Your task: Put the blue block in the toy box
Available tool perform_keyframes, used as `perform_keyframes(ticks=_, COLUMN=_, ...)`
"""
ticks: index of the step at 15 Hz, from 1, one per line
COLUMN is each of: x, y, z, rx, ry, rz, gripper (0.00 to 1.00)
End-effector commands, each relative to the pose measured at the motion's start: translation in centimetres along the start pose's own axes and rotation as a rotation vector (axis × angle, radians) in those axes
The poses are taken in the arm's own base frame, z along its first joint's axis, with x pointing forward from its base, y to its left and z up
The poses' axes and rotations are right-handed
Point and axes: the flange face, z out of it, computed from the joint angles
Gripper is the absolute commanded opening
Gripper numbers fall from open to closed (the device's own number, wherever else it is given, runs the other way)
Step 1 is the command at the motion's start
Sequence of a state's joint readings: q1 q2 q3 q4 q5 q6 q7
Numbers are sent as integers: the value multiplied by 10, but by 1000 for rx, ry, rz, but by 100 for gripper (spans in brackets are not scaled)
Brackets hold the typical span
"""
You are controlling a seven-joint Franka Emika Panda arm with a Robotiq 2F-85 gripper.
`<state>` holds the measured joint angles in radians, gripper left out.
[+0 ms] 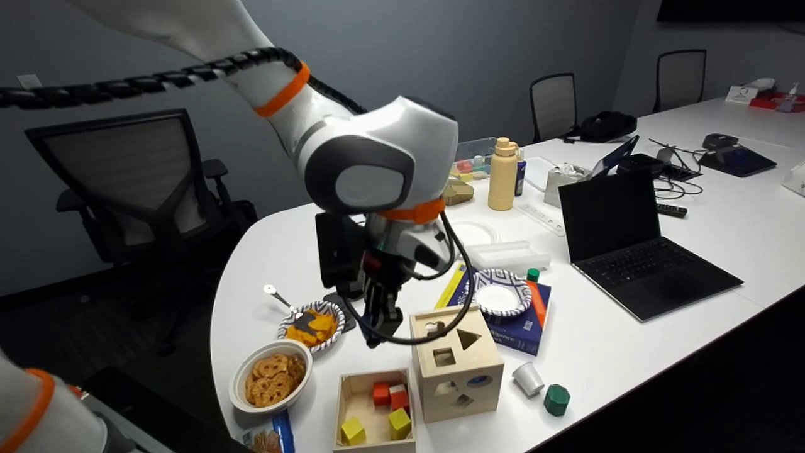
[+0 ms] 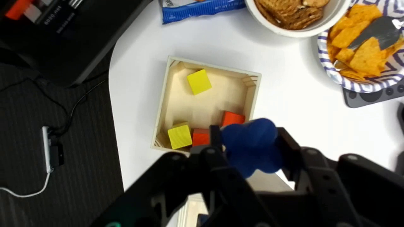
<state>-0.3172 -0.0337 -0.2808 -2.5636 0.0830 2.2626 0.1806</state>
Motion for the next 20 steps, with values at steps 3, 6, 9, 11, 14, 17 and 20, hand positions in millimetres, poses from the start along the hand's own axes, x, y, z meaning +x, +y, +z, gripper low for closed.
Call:
perform_keyframes(ticks=3, x=13, y=-11, z=-65, rx=36, ry=-7, rz=64, gripper=19)
perform_keyframes(ticks=6, x=31, y=-13, z=-76, rx=61, ry=-11, rz=104, gripper=19)
perform_keyframes(ticks=9, x=44, y=-17, z=-71, rx=81, ry=-23, rz=134, gripper=19)
perform_keyframes(ticks=11, x=53, y=-17, z=-62, rx=94, ry=-37, rz=149, gripper=19)
perform_keyframes(ticks=14, x=63, y=-17, z=-45, rx=97, ry=-47, rz=179, gripper=19)
perform_keyframes(ticks=17, x=75, y=-17, z=-34, rx=102, ry=-37, rz=199, gripper=19)
perform_keyframes(ticks=20, x=86, y=-19, z=-23, rx=111, ry=-38, rz=211, gripper=19)
